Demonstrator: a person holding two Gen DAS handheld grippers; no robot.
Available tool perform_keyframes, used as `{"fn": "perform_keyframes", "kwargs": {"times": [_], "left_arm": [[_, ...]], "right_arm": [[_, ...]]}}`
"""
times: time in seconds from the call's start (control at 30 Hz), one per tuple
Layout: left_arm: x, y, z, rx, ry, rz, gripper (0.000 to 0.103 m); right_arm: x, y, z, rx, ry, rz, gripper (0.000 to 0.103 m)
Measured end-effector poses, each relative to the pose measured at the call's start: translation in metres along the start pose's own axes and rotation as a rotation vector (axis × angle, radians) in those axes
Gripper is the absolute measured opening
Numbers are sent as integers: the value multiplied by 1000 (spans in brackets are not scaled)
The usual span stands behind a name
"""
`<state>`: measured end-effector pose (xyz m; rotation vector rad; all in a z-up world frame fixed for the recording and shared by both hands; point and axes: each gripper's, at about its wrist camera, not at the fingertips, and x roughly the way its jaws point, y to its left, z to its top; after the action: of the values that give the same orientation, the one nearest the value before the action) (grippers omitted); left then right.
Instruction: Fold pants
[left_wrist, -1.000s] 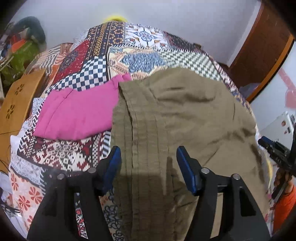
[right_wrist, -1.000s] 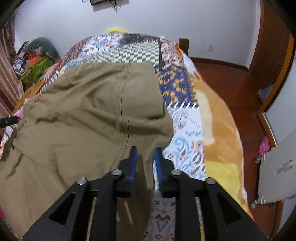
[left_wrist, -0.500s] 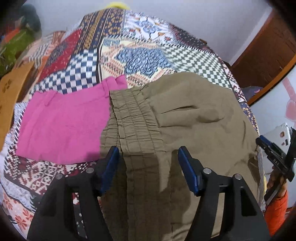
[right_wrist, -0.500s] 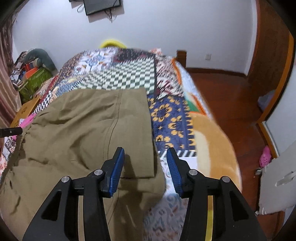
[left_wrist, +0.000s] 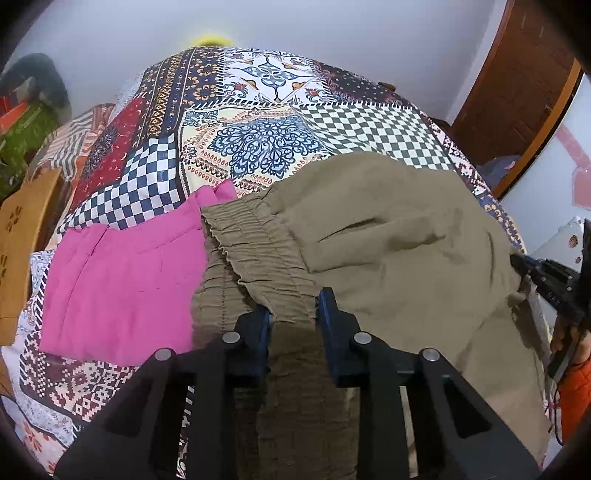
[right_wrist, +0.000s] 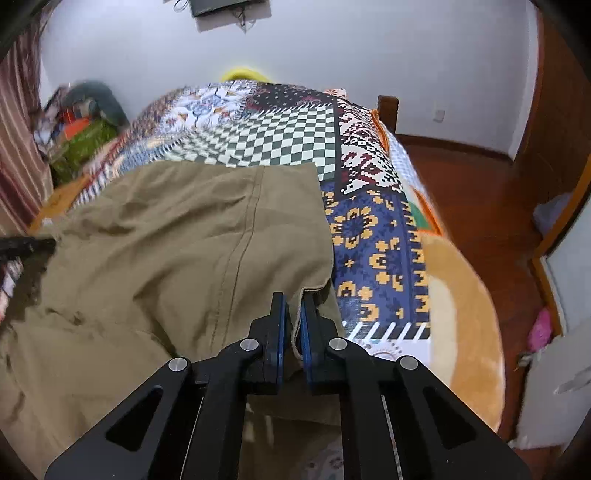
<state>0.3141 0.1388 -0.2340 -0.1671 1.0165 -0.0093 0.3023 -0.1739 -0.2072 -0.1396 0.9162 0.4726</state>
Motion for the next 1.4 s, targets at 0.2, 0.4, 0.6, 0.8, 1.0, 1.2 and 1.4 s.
{"fn": "perform_keyframes", "kwargs": {"times": [0.2, 0.4, 0.6, 0.8, 1.0, 1.2, 1.4], "left_arm": [[5, 6, -7, 21, 3, 53, 24], [-9, -4, -2, 65, 2, 95, 33], [-37, 7, 11, 57, -98, 123, 71], [-34, 21, 34, 36, -97, 127, 74], [-5, 40, 52, -9, -56, 127, 75], [31, 56, 62, -71, 5, 83, 75], [57, 59, 60, -79, 55, 36, 75]], "right_arm": [[10, 2, -11, -71, 54, -46, 4], [6, 2, -4, -79, 81, -49, 5], [-9, -3, 18, -53, 35, -36, 27], [-16, -1, 52, -79, -45, -51, 42], [1, -4, 84, -74, -71, -42, 52], [39, -16, 104, -42, -23, -21, 52], [86, -19, 112, -81, 92, 6, 52]]}}
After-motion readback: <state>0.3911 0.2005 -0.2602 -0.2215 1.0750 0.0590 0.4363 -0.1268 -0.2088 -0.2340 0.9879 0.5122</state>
